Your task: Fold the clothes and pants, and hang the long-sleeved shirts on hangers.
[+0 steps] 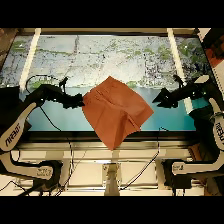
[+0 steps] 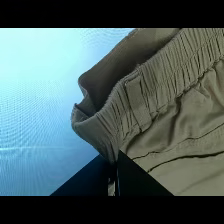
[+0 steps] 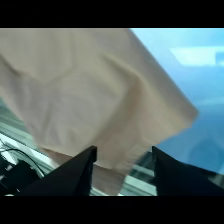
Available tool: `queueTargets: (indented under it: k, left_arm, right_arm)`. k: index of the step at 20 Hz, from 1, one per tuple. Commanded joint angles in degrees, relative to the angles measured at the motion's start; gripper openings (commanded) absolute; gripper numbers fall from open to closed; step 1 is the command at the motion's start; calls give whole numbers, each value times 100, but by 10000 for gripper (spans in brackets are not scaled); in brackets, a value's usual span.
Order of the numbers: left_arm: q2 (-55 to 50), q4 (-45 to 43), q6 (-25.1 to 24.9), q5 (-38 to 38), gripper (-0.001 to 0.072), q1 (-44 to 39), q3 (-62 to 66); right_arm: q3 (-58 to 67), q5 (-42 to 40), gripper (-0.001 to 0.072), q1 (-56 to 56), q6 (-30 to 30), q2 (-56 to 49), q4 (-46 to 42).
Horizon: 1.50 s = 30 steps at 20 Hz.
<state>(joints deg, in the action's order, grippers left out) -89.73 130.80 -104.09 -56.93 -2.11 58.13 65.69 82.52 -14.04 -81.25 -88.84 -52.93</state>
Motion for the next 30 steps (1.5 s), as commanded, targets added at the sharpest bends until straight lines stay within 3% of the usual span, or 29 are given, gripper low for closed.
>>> queueTargets:
  k: [1, 14, 15, 17, 18, 23, 30]
  left_arm:
    - [28, -2, -7, -136, 17, -4, 0]
    - [186, 0, -26, -136, 17, -7, 0]
    - [186, 0, -26, -136, 17, -7, 0]
    - [186, 0, -26, -138, 17, -7, 0]
    - [186, 2, -24, -160, 17, -7, 0]
    - [188, -2, 310, 7, 14, -391, -2]
    - [188, -26, 1268, 1484, 15, -2133, -2]
  right_arm:
    - [-4, 302, 531, 13, -348, -391, -393]
    - [-4, -501, 532, 216, -535, -981, -146]
    - [-4, -603, 432, 293, -533, -992, -133]
    - [-2, -852, 121, 413, -533, -1003, -120]
    - [9, -957, 15, 444, -535, -999, -90]
    - [682, -1255, 9, 439, -691, -999, -83]
    - [1954, -2214, 8, 446, -984, -1279, -31]
